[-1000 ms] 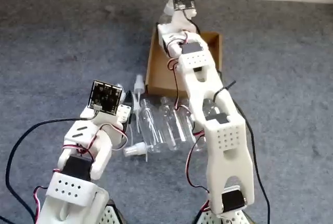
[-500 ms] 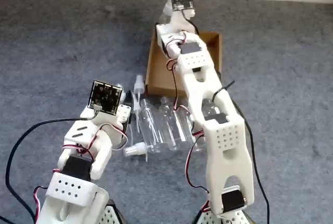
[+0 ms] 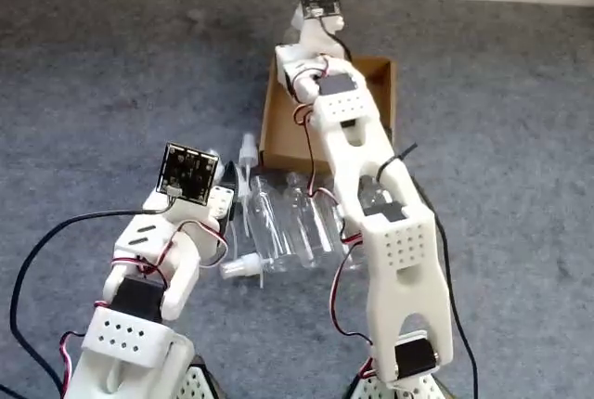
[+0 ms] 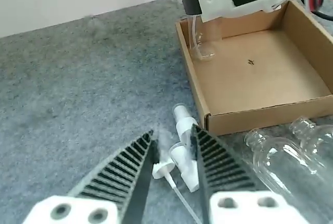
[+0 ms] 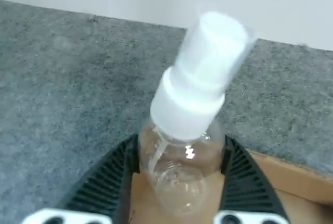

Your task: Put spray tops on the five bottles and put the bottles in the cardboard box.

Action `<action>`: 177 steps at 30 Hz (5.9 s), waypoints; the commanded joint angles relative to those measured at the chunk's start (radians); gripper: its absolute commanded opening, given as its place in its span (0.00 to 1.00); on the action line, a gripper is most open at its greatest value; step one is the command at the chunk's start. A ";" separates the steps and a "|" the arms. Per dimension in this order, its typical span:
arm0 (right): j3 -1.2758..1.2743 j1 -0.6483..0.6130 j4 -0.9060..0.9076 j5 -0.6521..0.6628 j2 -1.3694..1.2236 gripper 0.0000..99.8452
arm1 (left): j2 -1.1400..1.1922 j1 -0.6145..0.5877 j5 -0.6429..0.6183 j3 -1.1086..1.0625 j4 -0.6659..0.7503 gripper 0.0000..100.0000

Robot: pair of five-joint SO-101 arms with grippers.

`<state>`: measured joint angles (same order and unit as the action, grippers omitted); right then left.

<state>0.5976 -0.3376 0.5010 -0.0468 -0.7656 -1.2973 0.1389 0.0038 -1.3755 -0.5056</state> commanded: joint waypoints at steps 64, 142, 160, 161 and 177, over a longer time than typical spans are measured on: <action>0.008 0.173 1.267 0.339 0.809 0.25 | 0.010 -0.062 0.084 0.217 -0.169 0.06; -0.662 0.679 0.805 0.434 0.585 0.26 | 0.125 -0.254 0.173 0.065 -0.384 0.20; -0.633 0.682 0.866 0.364 0.507 0.27 | 0.125 -0.252 0.173 0.064 -0.384 0.20; -0.613 0.679 0.886 0.361 0.516 0.27 | 0.125 -0.252 0.173 0.064 -0.384 0.20; -0.895 0.705 0.731 0.265 0.631 0.27 | 0.125 -0.252 0.173 0.064 -0.384 0.20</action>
<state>-0.2677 0.3498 1.2712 0.2279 -0.1949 -1.1792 -0.1082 0.1695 -1.3142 -0.9106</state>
